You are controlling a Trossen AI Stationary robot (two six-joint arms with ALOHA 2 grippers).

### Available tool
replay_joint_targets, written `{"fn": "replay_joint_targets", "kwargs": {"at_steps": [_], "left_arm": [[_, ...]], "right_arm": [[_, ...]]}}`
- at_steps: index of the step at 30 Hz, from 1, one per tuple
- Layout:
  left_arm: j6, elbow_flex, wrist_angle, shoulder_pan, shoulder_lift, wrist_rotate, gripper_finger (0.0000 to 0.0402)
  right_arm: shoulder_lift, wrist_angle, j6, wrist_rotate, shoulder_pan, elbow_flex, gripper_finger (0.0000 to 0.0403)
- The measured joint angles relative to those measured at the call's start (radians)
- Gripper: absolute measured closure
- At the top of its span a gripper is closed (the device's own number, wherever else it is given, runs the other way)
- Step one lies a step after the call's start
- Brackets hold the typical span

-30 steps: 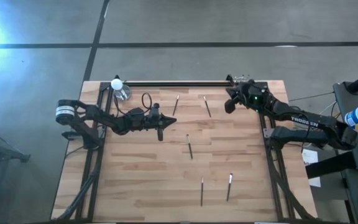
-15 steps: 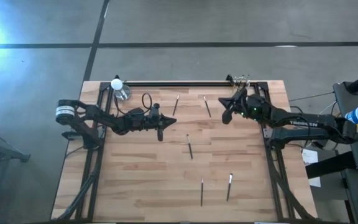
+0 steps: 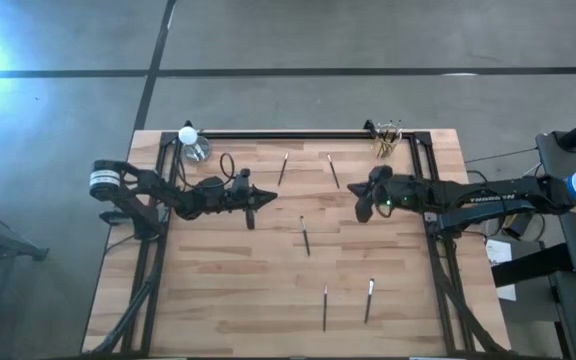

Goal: Sort items
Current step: Put the black eyeshadow brush into the gold holder

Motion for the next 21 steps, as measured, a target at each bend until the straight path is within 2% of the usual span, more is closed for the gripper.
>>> {"fn": "replay_joint_targets", "kwargs": {"at_steps": [5,10,21], "left_arm": [[0.023,0.000,-0.005,0.000,0.000,0.000,0.0401],[0.033,0.000,-0.006,0.000,0.000,-0.001,0.0401],[0.041,0.000,-0.017,0.000,0.000,-0.002,0.0401]], "right_arm": [[0.030,-0.048,0.112,0.071,0.094,0.004,0.0394],[0.082,-0.117,0.186,0.076,0.134,0.050,0.0394],[0.207,-0.113,0.116,0.013,0.145,0.107,0.0394]]}}
